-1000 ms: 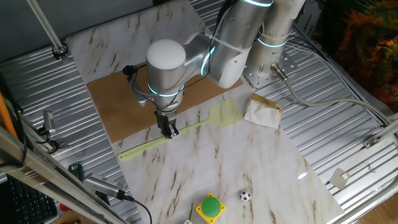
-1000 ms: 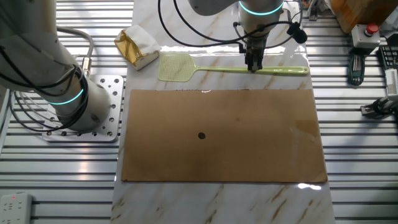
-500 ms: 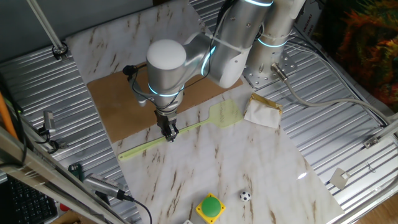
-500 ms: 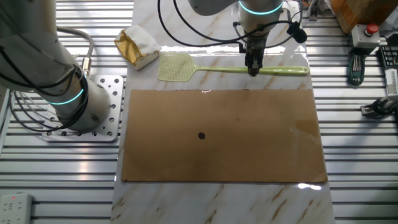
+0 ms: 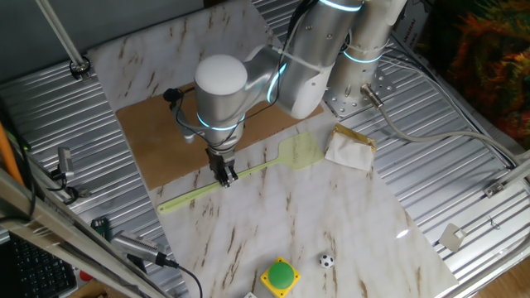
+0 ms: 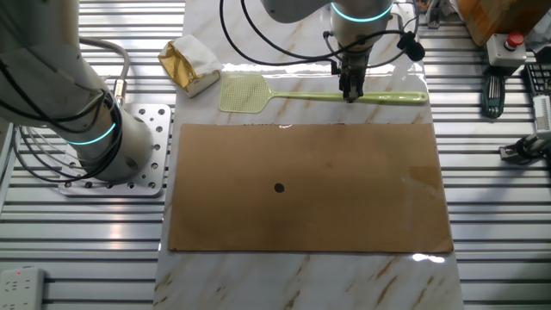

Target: Swat with a flyswatter

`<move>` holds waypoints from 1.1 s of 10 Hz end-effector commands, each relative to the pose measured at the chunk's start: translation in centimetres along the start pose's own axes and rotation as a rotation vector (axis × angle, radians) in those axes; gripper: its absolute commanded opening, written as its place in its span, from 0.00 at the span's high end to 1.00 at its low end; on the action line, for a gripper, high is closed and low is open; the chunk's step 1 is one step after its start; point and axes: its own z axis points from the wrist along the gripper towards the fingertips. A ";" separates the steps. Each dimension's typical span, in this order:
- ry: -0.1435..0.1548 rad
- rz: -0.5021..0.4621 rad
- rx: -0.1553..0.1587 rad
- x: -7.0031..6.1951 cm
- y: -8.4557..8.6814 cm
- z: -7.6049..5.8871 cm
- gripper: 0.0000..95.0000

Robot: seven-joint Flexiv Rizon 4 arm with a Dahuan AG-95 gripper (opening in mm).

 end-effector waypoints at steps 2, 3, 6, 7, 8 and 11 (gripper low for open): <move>0.000 0.000 0.001 0.1 0.0 0.2 0.80; -0.001 0.000 0.001 0.1 0.0 0.3 0.80; -0.002 0.002 0.002 0.1 0.0 0.6 0.80; -0.001 0.003 0.002 0.1 0.0 0.7 0.80; -0.002 0.004 0.001 0.2 0.0 0.7 0.80; -0.001 0.024 -0.012 0.2 0.0 0.9 1.00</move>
